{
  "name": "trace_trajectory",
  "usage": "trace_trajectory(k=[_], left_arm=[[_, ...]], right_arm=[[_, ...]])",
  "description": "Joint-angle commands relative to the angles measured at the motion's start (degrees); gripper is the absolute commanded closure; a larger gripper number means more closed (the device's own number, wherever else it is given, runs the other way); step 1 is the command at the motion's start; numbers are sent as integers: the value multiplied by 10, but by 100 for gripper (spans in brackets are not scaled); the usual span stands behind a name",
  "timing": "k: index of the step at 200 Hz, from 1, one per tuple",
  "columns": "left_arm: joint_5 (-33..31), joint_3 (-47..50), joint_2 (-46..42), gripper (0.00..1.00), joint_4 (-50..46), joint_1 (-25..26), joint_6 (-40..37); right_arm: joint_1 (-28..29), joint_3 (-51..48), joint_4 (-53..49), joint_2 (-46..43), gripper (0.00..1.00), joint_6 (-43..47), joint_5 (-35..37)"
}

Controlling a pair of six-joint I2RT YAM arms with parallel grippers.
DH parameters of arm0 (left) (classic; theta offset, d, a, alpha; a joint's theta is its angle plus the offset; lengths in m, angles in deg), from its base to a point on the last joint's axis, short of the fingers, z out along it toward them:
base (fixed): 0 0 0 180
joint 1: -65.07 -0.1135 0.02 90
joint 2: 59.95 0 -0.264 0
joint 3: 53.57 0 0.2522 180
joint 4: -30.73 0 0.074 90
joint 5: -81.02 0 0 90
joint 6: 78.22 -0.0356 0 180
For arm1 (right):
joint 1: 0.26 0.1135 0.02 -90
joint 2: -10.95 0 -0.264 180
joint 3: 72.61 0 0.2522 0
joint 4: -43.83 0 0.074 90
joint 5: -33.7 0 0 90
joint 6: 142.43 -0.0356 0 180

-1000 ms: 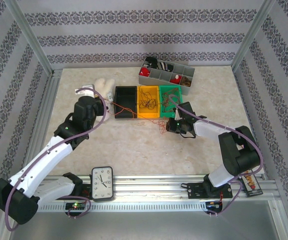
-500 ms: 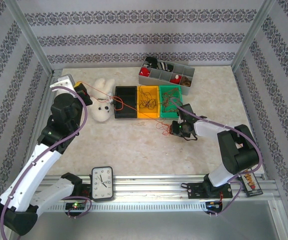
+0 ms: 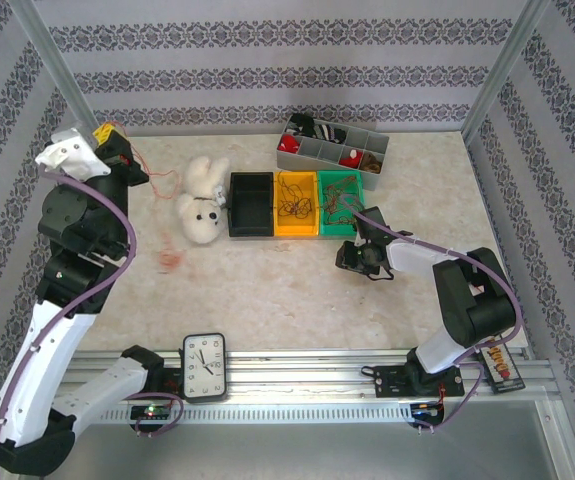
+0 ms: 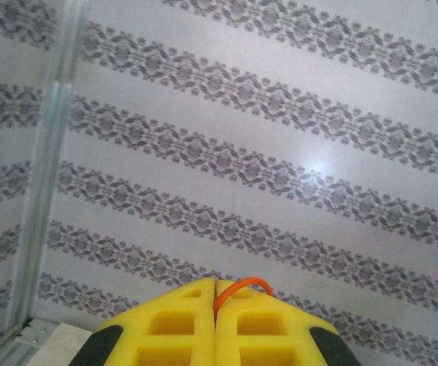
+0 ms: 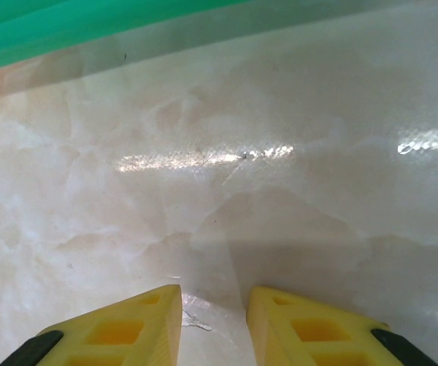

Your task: Untangle the cables

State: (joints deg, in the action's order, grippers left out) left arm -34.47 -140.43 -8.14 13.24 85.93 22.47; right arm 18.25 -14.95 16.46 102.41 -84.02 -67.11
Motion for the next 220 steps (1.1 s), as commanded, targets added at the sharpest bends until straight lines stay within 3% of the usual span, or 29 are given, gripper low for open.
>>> trace_trajectory(k=[1, 22, 45, 84, 129, 179, 220], left_arm=[[104, -7, 35, 100, -33, -6, 5], [206, -23, 64, 100, -54, -6, 19], [274, -43, 81, 100, -47, -5, 21], [310, -86, 84, 100, -37, -4, -3], [364, -81, 79, 100, -4, -4, 34], [366, -61, 86, 100, 4, -5, 59], [264, 19, 80, 100, 0, -5, 98]], right_arm=[[2, 2, -20, 11, 65, 8, 12], [16, 9, -20, 2, 64, 20, 17], [27, 10, -6, -5, 63, 26, 14], [47, 11, 12, -16, 63, 43, 14], [62, -5, 47, -51, 60, 61, 7], [102, 6, 64, -67, 57, 97, -20], [156, 53, 47, -25, 54, 143, -53]])
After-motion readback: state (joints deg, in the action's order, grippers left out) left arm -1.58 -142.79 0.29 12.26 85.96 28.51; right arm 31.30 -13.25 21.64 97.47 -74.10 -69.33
